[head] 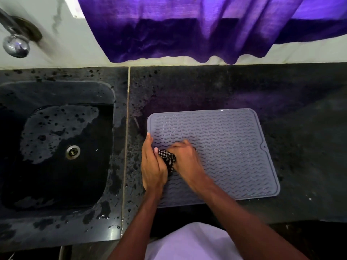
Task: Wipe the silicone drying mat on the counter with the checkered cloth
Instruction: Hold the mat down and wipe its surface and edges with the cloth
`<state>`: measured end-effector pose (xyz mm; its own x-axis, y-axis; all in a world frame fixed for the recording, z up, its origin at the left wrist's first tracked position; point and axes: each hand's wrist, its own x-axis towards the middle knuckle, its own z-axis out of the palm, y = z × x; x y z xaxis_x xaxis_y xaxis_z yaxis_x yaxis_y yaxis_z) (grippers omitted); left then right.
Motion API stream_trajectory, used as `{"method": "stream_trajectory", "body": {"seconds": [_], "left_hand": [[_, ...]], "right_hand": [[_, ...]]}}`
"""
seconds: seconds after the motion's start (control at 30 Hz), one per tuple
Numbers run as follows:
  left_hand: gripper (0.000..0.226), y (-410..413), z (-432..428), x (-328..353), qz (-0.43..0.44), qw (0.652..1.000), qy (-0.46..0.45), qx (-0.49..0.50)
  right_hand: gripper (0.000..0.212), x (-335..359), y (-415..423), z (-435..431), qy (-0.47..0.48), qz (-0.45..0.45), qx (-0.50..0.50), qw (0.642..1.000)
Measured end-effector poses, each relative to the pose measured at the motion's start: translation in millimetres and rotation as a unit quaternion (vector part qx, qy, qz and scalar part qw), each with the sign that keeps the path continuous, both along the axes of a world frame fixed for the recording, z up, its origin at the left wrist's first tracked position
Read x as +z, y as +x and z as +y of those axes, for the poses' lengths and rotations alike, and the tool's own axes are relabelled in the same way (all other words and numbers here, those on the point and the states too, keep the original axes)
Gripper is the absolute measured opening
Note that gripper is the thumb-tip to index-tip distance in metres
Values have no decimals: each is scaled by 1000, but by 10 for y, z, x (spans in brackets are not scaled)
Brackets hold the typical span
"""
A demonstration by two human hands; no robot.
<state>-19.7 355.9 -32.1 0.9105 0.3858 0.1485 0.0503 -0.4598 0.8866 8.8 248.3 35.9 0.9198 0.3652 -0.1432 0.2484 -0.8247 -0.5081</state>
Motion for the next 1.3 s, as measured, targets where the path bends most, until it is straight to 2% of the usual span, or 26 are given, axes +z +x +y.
{"method": "stream_trajectory", "body": {"seconds": [0.13, 0.23, 0.4, 0.47, 0.6, 0.7, 1.0, 1.23, 1.3], "left_hand": [[44, -5, 9, -1, -25, 1000, -5, 2], [43, -10, 13, 4, -41, 999, -21, 9], [43, -14, 8, -2, -19, 1000, 2, 5], [45, -15, 1, -8, 14, 1000, 20, 7], [48, -13, 2, -24, 56, 995, 81, -1], [50, 3, 13, -21, 73, 992, 105, 4], [53, -1, 8, -33, 93, 987, 130, -2], [52, -4, -29, -2, 95, 986, 139, 4], [51, -3, -32, -1, 95, 986, 138, 7]], "right_hand": [[18, 37, 31, -27, 16, 6, -2, 1000], [15, 59, -45, -44, 11, -36, 0, 999], [36, -82, -222, -92, -32, -65, 50, 996], [36, -118, -200, -126, -32, -88, 51, 994], [33, -106, -116, -282, -31, -57, 73, 995], [37, -104, -83, -530, -29, -49, 49, 997], [38, -36, 2, -1616, -113, 18, -26, 993], [23, 122, 42, -2455, -76, 22, -94, 992], [12, 181, 48, -2640, -87, 22, -130, 987]]}}
